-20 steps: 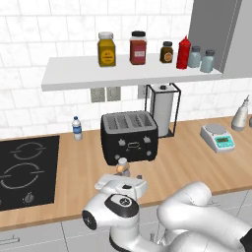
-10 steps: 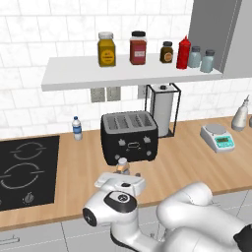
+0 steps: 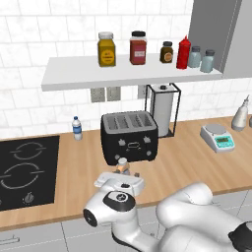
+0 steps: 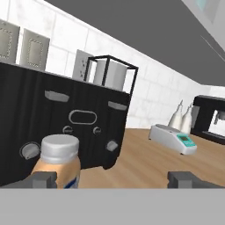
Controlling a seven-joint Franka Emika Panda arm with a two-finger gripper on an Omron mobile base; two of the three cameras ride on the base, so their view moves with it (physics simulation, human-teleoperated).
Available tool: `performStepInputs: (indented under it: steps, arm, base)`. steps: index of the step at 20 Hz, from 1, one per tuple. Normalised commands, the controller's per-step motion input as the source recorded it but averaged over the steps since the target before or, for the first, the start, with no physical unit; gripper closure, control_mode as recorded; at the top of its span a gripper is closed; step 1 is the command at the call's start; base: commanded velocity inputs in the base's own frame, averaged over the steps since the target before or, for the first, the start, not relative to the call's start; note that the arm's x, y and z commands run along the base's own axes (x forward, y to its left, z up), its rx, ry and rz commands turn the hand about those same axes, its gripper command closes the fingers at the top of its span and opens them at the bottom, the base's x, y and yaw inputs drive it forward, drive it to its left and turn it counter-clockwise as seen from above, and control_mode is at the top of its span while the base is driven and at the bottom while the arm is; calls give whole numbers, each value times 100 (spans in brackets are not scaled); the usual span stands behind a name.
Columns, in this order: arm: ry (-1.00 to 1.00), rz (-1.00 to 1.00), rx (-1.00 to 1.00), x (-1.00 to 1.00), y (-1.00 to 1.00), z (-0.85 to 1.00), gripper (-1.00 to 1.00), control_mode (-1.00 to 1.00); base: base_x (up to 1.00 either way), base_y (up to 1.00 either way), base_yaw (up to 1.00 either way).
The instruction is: Put the shaker and condiment bottle from the counter next to their counterparts in the cabinet.
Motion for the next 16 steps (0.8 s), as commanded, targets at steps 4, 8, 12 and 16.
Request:
performStepInputs:
  steps: [4, 8, 12, 16]
  arm:
    - [-3, 0, 0, 21, 5, -13, -100, -100]
    - [-2, 0, 0, 13, 12, -20, -100, -100]
    - [-6, 0, 0, 7, 19, -16, -100, -100]
    - [-9, 0, 0, 8, 18, -11, -100, -100]
  base:
    - [0, 0, 0]
    - [0, 0, 0]
    - [0, 0, 0]
    - [0, 0, 0]
